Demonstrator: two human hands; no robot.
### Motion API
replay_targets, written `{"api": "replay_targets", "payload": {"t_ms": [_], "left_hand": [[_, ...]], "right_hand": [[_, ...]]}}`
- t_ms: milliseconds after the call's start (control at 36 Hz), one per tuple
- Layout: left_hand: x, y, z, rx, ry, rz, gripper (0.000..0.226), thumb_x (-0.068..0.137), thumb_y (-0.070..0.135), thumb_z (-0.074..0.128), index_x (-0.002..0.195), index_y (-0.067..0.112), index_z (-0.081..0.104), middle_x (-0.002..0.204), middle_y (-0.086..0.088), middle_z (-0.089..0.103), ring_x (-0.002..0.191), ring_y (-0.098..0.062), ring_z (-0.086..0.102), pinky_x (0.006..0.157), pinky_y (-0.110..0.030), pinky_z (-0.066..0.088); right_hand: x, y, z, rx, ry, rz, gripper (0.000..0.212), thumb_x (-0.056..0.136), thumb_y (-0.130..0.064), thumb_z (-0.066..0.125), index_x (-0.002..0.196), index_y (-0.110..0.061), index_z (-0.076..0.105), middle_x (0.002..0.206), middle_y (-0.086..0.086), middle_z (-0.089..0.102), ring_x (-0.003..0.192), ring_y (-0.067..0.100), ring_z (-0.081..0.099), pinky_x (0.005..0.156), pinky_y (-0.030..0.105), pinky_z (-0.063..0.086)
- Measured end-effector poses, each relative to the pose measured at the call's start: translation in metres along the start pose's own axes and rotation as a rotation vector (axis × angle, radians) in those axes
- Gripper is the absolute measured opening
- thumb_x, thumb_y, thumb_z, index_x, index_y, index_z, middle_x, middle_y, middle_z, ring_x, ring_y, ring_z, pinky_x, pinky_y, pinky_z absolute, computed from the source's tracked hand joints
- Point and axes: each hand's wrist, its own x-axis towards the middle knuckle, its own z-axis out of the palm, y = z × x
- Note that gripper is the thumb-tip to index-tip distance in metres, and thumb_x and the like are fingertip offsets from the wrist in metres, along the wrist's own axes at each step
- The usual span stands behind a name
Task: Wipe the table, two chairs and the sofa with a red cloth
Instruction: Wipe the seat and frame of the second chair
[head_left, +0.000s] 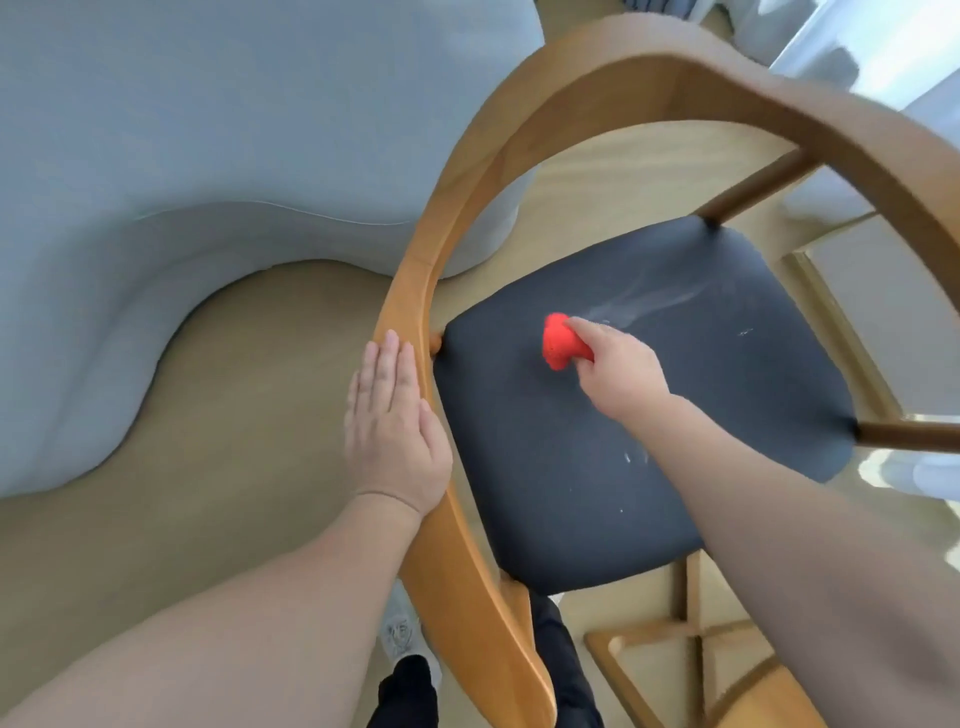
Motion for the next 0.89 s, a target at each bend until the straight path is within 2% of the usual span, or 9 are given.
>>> {"api": "replay_targets", "payload": {"t_ms": [83, 139, 306, 389, 444, 500, 556, 667, 889], "left_hand": [[0.0, -0.002, 0.002, -0.005, -0.006, 0.015, 0.059, 0.091, 0.023, 0.022, 0.147, 0.006, 0.03, 0.157, -0.005, 0.022, 0.145, -0.019, 0.015, 0.118, -0.025, -0.002], [0.001, -0.002, 0.002, -0.017, 0.005, 0.031, 0.059, 0.09, 0.021, 0.024, 0.145, 0.003, 0.035, 0.155, -0.008, 0.027, 0.144, -0.022, 0.019, 0.118, -0.029, 0.004], [0.0, -0.003, 0.003, 0.003, -0.001, 0.056, 0.059, 0.09, 0.021, 0.026, 0.144, 0.001, 0.036, 0.154, -0.01, 0.029, 0.143, -0.023, 0.021, 0.116, -0.033, 0.01], [-0.001, -0.004, 0.004, 0.009, -0.007, 0.063, 0.059, 0.089, 0.022, 0.027, 0.144, 0.001, 0.035, 0.154, -0.009, 0.028, 0.143, -0.022, 0.019, 0.116, -0.034, 0.01], [0.0, -0.004, 0.004, 0.008, -0.008, 0.074, 0.059, 0.089, 0.022, 0.027, 0.144, 0.001, 0.036, 0.154, -0.008, 0.027, 0.143, -0.021, 0.018, 0.116, -0.035, 0.011], [0.0, -0.005, 0.004, 0.018, -0.014, 0.077, 0.059, 0.089, 0.022, 0.028, 0.144, 0.002, 0.035, 0.154, -0.007, 0.025, 0.144, -0.021, 0.018, 0.116, -0.035, 0.012], [-0.001, -0.006, 0.005, 0.017, -0.014, 0.08, 0.059, 0.089, 0.022, 0.028, 0.144, 0.002, 0.034, 0.154, -0.007, 0.025, 0.144, -0.021, 0.018, 0.116, -0.036, 0.012], [0.0, -0.006, 0.006, 0.012, -0.01, 0.089, 0.059, 0.089, 0.022, 0.028, 0.144, 0.001, 0.032, 0.154, -0.009, 0.026, 0.144, -0.023, 0.019, 0.116, -0.037, 0.013], [-0.001, -0.005, 0.004, 0.051, -0.016, 0.083, 0.058, 0.091, 0.022, 0.027, 0.145, 0.001, 0.026, 0.155, -0.011, 0.025, 0.145, -0.024, 0.017, 0.117, -0.039, 0.013]], "right_hand": [[0.033, -0.003, 0.002, -0.03, 0.033, -0.04, 0.046, 0.087, -0.002, 0.048, 0.13, -0.016, 0.055, 0.144, 0.0, 0.049, 0.13, 0.025, 0.045, 0.097, 0.034, 0.041], [0.054, -0.005, 0.003, -0.118, 0.019, -0.059, 0.044, 0.089, -0.004, 0.047, 0.132, -0.011, 0.052, 0.15, 0.002, 0.042, 0.138, 0.026, 0.036, 0.105, 0.037, 0.034], [0.102, -0.013, 0.005, -0.235, 0.205, -0.093, 0.028, 0.086, -0.006, 0.05, 0.113, -0.003, 0.057, 0.121, 0.013, 0.06, 0.114, 0.032, 0.052, 0.099, 0.039, 0.034], [0.11, -0.012, 0.017, -0.218, 0.103, -0.011, 0.025, 0.089, -0.012, 0.048, 0.112, -0.007, 0.056, 0.122, 0.012, 0.059, 0.11, 0.033, 0.052, 0.092, 0.037, 0.037], [0.111, -0.006, 0.033, -0.246, -0.008, -0.038, 0.033, 0.093, -0.026, 0.05, 0.122, -0.011, 0.054, 0.132, 0.01, 0.053, 0.123, 0.032, 0.045, 0.104, 0.04, 0.032], [0.109, 0.002, 0.049, -0.332, -0.062, -0.126, 0.053, 0.096, -0.044, 0.045, 0.141, -0.016, 0.042, 0.152, 0.005, 0.035, 0.142, 0.028, 0.024, 0.118, 0.044, 0.013], [0.11, 0.009, 0.054, -0.391, -0.065, -0.175, 0.063, 0.097, -0.053, 0.038, 0.149, -0.019, 0.029, 0.16, 0.002, 0.019, 0.148, 0.025, 0.01, 0.12, 0.047, 0.002], [0.119, 0.016, 0.055, -0.433, -0.022, -0.235, 0.061, 0.097, -0.051, 0.036, 0.15, -0.019, 0.03, 0.16, 0.001, 0.022, 0.147, 0.026, 0.013, 0.12, 0.047, 0.003], [0.113, -0.007, 0.085, -0.302, 0.06, -0.081, 0.056, 0.102, -0.039, 0.031, 0.152, -0.016, 0.025, 0.16, 0.003, 0.02, 0.148, 0.026, 0.011, 0.121, 0.042, 0.001]]}}
